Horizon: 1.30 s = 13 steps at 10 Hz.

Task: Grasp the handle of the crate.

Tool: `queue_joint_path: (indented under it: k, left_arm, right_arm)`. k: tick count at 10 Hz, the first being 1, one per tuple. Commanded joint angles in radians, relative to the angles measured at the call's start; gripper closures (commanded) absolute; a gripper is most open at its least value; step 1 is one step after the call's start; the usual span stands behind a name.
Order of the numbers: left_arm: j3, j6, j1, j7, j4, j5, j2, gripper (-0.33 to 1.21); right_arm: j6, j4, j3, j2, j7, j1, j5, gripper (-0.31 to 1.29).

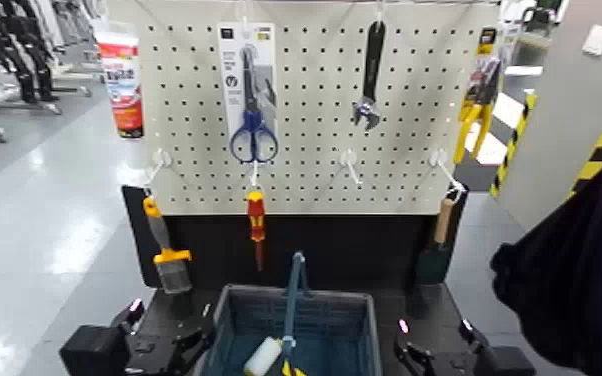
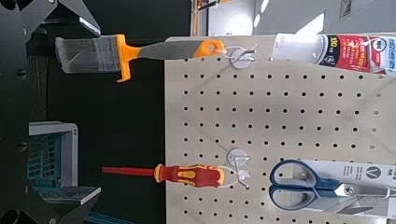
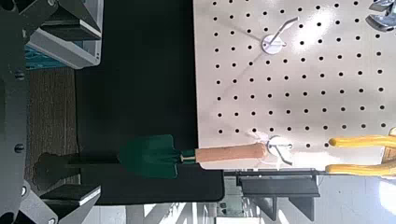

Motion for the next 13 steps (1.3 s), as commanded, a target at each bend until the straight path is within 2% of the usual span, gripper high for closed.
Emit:
queue_joint_path:
  k: [1, 4, 6, 7, 8, 10, 11, 13]
  left_arm:
    - [0.002, 0.002, -0.001, -0.004, 0.000, 0.000, -0.003, 0.13]
    - [0.010, 0.015, -0.004, -0.027, 0.000, 0.020, -0.005, 0.13]
    - [0.051, 0.115, -0.039, -0.126, -0.008, 0.094, -0.016, 0.13]
    - [0.053, 0.198, -0.065, -0.139, -0.021, 0.184, 0.001, 0.13]
    - [0.067, 0.291, -0.107, -0.199, -0.029, 0.284, 0.030, 0.12]
    - [0.123, 0.494, -0.170, -0.222, -0.058, 0.479, 0.050, 0.12]
    - [0.140, 0.568, -0.199, -0.216, -0.040, 0.629, 0.072, 0.12]
    - [0.143, 0.675, -0.259, -0.222, 0.042, 0.847, 0.090, 0.12]
  right_arm:
    - [-0.001, 0.000, 0.001, 0.002, 0.001, -0.001, 0.000, 0.14]
    - [-0.001, 0.002, 0.001, 0.002, 0.001, -0.001, 0.000, 0.15]
    - [-0.001, 0.002, 0.003, 0.002, 0.001, -0.001, 0.000, 0.15]
    - [-0.001, 0.004, 0.004, 0.002, 0.000, -0.001, 0.000, 0.15]
    - [0.001, 0.004, 0.004, 0.002, 0.000, -0.002, 0.000, 0.15]
    - [0.002, 0.004, 0.004, 0.002, 0.000, -0.002, 0.000, 0.15]
    - [0.002, 0.005, 0.006, 0.002, 0.000, -0.002, 0.000, 0.15]
    - [0.002, 0.007, 0.006, 0.003, 0.000, -0.002, -0.002, 0.15]
